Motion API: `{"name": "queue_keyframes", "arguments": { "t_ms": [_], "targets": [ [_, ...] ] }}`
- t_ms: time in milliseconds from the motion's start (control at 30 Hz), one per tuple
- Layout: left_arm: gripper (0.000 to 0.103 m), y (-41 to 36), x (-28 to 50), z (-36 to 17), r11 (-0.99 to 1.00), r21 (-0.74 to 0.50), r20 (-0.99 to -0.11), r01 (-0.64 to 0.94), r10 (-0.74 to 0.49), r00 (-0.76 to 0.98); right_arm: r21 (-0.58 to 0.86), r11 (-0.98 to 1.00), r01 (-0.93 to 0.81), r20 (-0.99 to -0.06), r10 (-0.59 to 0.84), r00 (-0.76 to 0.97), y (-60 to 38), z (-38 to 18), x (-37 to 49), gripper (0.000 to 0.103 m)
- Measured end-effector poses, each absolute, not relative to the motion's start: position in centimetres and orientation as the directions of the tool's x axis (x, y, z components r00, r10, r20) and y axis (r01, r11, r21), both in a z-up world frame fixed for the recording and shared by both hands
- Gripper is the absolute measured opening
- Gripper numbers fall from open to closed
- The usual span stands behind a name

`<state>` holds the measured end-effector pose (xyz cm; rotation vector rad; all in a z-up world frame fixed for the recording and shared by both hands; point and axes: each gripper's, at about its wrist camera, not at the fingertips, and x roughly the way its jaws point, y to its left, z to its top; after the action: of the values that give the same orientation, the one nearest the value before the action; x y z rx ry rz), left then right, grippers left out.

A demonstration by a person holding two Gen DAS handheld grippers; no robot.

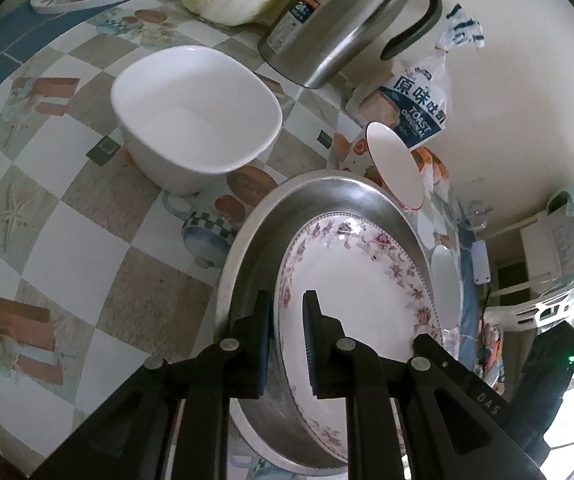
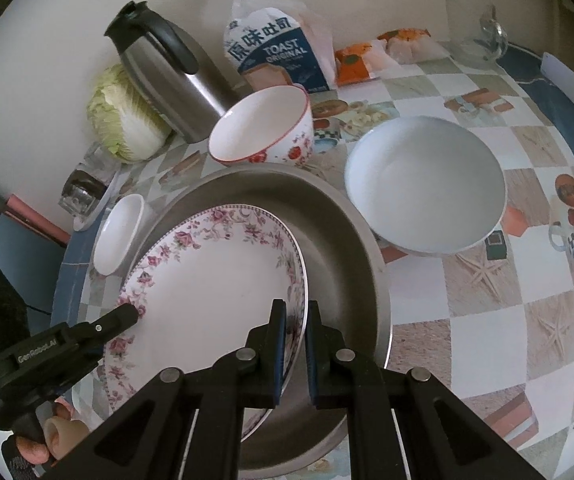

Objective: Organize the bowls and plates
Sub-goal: 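Lower the floral plate with both grippers into the steel basin, then settle the floral plate flat inside the basin with both grippers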

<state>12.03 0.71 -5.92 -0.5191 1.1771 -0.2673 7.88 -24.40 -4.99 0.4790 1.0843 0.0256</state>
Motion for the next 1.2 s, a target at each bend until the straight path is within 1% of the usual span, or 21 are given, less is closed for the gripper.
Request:
{"name": "queue_keyframes", "arguments": {
  "t_ms": [900, 1200],
  "targets": [
    [0.014, -0.2, 12.5, -6.8, 0.892, -0.45, -0.847, -0.051, -0.408, 0.34, 0.383, 0.894, 0.234, -0.855, 0.246, 0.457, -24.7, -6.7, 7.9, 0.01],
    [0.014, 0.0, 12.4, -6.9, 0.893, -0.442, -0.86, -0.082, -0.396, 0.321, 0.381, 0.895, 0.232, -0.856, 0.247, 0.455, -24.6, -6.9, 8.0, 0.012]
  ]
}}
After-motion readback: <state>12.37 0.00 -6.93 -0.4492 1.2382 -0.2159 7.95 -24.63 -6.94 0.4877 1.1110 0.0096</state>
